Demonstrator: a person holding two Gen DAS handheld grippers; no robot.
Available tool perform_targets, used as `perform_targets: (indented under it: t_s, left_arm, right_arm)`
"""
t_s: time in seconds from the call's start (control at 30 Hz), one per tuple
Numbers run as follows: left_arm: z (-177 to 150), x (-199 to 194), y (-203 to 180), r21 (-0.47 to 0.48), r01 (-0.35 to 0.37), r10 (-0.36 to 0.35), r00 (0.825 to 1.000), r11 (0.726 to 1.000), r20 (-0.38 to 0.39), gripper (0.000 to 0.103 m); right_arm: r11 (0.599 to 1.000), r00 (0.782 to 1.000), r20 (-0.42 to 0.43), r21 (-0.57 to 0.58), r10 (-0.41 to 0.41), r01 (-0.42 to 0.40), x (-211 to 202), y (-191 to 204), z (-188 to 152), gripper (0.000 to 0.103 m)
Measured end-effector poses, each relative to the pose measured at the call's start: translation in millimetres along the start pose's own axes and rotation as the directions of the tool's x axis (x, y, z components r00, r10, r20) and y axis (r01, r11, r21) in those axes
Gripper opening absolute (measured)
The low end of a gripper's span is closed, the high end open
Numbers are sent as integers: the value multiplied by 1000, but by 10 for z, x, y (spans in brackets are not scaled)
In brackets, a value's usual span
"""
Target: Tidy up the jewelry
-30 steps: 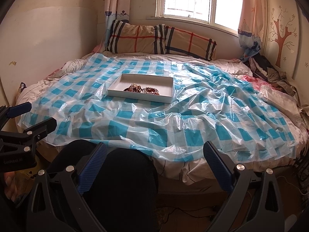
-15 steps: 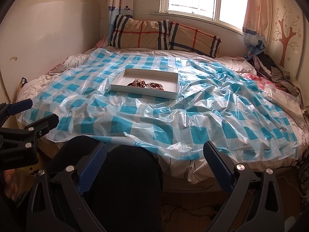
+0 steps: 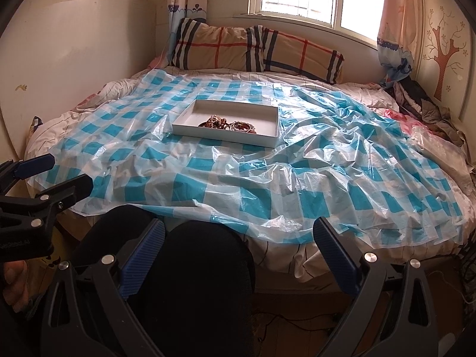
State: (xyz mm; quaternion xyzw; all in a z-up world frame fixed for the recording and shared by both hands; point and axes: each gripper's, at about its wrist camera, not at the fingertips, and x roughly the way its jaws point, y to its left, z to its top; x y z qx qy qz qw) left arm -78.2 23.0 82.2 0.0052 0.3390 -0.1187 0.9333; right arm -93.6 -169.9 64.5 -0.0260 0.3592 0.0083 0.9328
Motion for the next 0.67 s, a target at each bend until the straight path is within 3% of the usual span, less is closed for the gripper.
perform_targets:
  t_s: [0.17, 0.3, 0.67]
  left_arm:
    - [-4, -48, -71, 33, -49, 48, 998, 998, 27, 95]
    - [-11, -100, -111, 70, -151, 146, 987, 986, 71, 95]
    - [-60, -13, -39, 37, -167, 167, 986, 985, 7, 95]
  right_arm:
    - [1000, 1000, 5, -3, -3, 3, 7, 15, -5, 96]
    - [1000, 1000, 16, 2, -7, 7, -9, 22, -14, 96]
    - [1000, 999, 46, 13, -13, 12, -121, 34, -18, 96]
